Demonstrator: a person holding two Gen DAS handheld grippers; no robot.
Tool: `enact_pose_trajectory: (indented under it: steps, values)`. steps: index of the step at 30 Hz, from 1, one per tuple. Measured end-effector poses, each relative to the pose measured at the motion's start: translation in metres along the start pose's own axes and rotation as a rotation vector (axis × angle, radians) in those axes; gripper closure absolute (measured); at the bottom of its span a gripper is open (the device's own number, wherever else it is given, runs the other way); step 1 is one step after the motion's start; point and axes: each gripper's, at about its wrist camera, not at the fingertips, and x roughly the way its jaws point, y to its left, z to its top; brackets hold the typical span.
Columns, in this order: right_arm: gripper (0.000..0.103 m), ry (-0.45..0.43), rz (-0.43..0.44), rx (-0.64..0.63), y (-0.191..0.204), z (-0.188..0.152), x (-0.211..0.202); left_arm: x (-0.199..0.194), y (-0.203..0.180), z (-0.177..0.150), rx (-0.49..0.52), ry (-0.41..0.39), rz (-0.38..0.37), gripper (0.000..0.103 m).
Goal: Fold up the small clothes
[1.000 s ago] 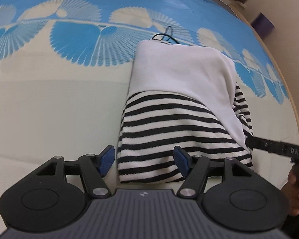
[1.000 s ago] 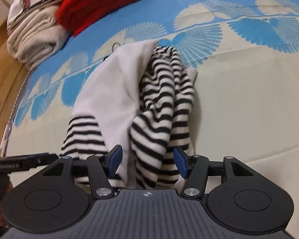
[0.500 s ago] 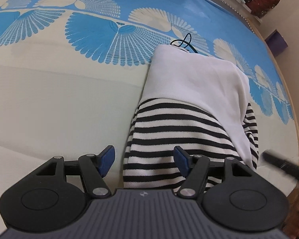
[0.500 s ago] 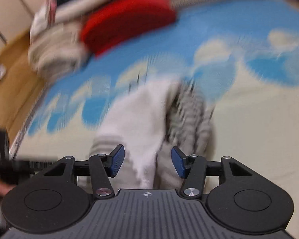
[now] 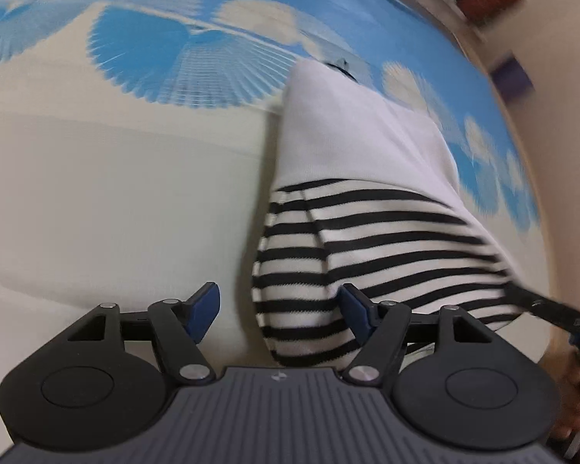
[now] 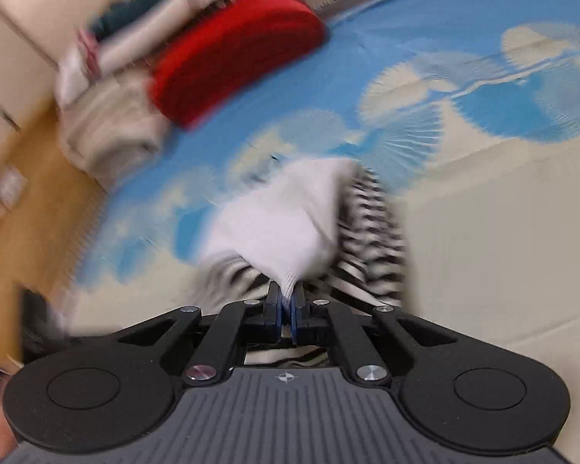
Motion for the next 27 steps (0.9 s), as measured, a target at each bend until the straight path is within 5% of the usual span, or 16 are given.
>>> enact_pose_trajectory:
  steps: [3, 8, 14, 15, 16, 17, 24, 26, 27]
  values:
    - [0.1, 0.207, -0.063, -0.153, 0.004, -0.018, 0.03, 0.024, -0.014, -0.011, 0.102, 0.106, 0.126, 0.028]
    - [0.1, 0.301, -0.189, -0.228, 0.008, -0.035, 0.075, 0.025, -0.014, -0.016, 0.09, 0.128, 0.126, 0.028]
    - [0.1, 0.286, -0.255, -0.272, 0.017, -0.034, 0.089, 0.029, -0.022, -0.023, 0.145, 0.13, 0.125, 0.033]
    - [0.1, 0.281, -0.261, -0.274, 0.017, -0.032, 0.088, 0.029, -0.023, -0.024, 0.144, 0.126, 0.116, 0.04]
    - [0.1, 0.27, -0.273, -0.277, 0.017, -0.031, 0.087, 0.028, -0.024, -0.025, 0.14, 0.125, 0.084, 0.065]
    - [0.1, 0.26, -0.28, -0.283, 0.018, -0.031, 0.086, 0.029, -0.026, -0.025, 0.136, 0.126, 0.05, 0.073]
    - [0.098, 0.261, -0.269, -0.295, 0.02, -0.036, 0.075, 0.029, -0.038, -0.032, 0.189, 0.098, 0.097, 0.074]
    - [0.094, 0.281, -0.288, -0.318, 0.02, -0.037, 0.076, 0.024, -0.039, -0.033, 0.176, 0.095, 0.114, 0.068]
    - [0.08, 0.269, -0.32, -0.339, 0.021, -0.039, 0.073, 0.021, -0.04, -0.033, 0.177, 0.09, 0.12, 0.063]
